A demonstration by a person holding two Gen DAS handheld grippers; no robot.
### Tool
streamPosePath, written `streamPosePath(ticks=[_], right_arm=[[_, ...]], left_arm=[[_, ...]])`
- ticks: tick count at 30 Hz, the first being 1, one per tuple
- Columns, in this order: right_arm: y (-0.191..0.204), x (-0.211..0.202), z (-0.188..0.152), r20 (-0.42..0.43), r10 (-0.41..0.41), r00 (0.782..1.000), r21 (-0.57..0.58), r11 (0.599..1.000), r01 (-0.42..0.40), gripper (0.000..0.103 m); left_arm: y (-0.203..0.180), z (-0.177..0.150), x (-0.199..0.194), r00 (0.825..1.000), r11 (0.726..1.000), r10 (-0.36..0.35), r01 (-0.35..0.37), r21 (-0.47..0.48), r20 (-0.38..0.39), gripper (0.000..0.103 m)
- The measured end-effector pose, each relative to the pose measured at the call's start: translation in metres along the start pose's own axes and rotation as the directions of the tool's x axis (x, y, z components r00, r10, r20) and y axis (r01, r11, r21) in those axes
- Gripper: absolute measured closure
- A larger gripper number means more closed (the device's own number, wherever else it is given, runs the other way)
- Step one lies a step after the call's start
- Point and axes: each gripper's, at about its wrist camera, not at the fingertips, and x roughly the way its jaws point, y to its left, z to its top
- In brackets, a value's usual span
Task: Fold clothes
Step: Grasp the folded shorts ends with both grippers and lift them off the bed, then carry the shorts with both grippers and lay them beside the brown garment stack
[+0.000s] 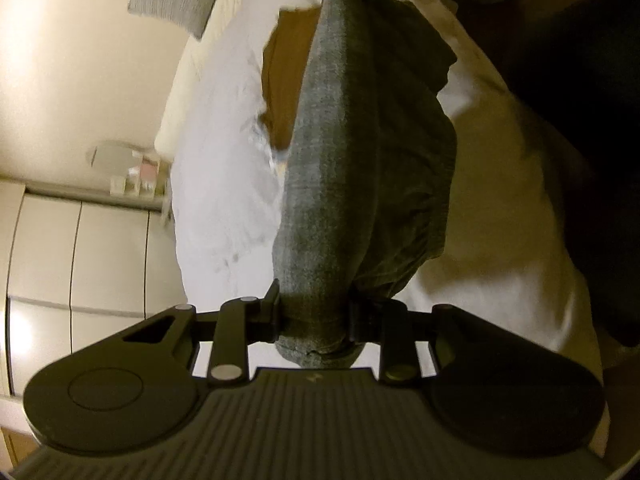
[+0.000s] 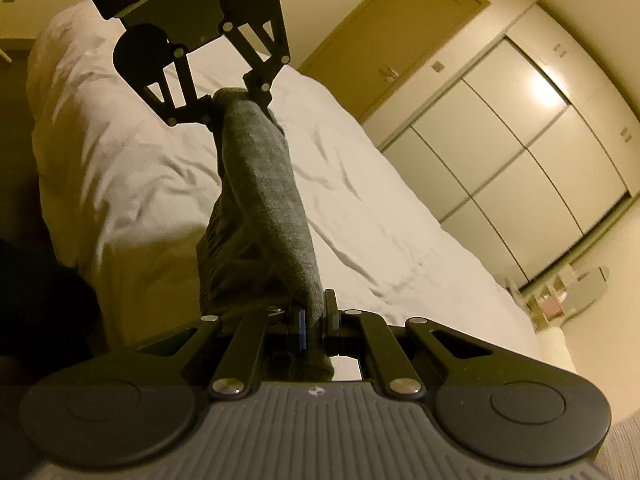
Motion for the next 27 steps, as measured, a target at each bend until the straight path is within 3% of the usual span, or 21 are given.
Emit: streamPosePath(ticks=[7,12,20,23,27], right_arm=[[-0.032,-0.033,-0.035,-0.086,-0.108,0.990,0.045,0.993,0.112,0.100],[-0.046,-0.037,-0.061,-0.180,-0.146,0.973,0.092,0.982,0.165,0.100],[-0.063,-0.023,-0.086,-0.300,-0.163,0.940,0.121,0.971,0.208,0.100],[-0.091,-0.018,-0.088,-0.313,-0.175,0.934,0.135,0.965,0.226,0.100],[-0.154,-0.003,-0.091,-0.304,-0.270,0.914,0.108,0.943,0.314,0.100]], left_arm=[[0.024,0.057,0.037,0.990,0.997,-0.027,0.017,0.071,0.136,0.078],[0.038,0.083,0.076,0.967,0.994,-0.059,0.035,0.102,0.249,0.078],[0.069,0.106,0.141,0.931,0.995,-0.072,0.043,0.087,0.357,0.077],[0.102,0.118,0.166,0.922,0.998,-0.017,-0.004,0.055,0.388,0.077],[0.158,0.143,0.212,0.907,0.995,0.099,-0.099,-0.021,0.410,0.077]])
